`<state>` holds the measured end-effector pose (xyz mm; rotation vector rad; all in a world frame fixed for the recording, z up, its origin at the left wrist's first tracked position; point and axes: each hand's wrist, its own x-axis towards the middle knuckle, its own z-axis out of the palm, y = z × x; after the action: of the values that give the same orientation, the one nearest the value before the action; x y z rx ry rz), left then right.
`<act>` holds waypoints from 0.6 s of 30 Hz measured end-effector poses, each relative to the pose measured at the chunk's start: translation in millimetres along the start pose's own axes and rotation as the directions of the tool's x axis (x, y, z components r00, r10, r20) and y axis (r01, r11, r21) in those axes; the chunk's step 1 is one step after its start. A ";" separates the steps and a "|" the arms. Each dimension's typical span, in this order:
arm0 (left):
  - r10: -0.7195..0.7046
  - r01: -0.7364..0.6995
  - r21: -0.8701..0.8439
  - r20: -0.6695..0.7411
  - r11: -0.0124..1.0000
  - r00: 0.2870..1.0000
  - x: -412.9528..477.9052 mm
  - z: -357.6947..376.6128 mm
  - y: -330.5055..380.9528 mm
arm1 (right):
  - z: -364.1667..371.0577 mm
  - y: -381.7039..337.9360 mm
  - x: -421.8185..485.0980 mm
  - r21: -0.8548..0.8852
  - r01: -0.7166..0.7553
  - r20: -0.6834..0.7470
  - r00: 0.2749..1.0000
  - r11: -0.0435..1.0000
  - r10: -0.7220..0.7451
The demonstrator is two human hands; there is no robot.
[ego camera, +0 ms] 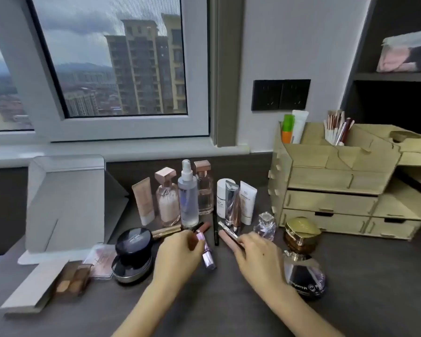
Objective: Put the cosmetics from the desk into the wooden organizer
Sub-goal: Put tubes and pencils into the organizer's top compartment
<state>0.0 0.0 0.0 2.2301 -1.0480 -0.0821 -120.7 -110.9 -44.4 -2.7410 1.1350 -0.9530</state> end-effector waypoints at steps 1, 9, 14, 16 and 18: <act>-0.015 0.015 0.014 0.014 1.000 1.000 3.7 6.0 1.4 | 4.3 -1.4 4.6 -0.010 -0.001 -0.008 1.000 1.000 0.001; -0.077 0.058 0.129 0.151 0.990 0.985 19.2 32.8 -3.1 | 7.6 -8.3 13.2 -0.174 0.051 0.078 0.996 0.983 -0.038; -0.166 0.182 -0.045 0.241 0.982 0.956 17.6 25.6 -5.6 | 14.0 -8.9 9.7 -0.199 0.012 0.131 0.991 0.980 0.015; -0.188 0.225 -0.134 0.245 0.965 0.951 15.9 25.4 -11.9 | 8.0 -10.6 9.6 -0.177 -0.020 0.106 0.994 0.984 0.039; -0.192 0.258 -0.291 0.237 0.921 0.952 12.9 23.5 -16.1 | -3.5 -9.1 9.5 0.012 -0.146 0.157 0.977 0.989 0.142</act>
<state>11.9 -14.4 -25.1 2.0626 -0.8067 -0.5551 -111.6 -109.6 -34.3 -2.6172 1.2646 -0.7162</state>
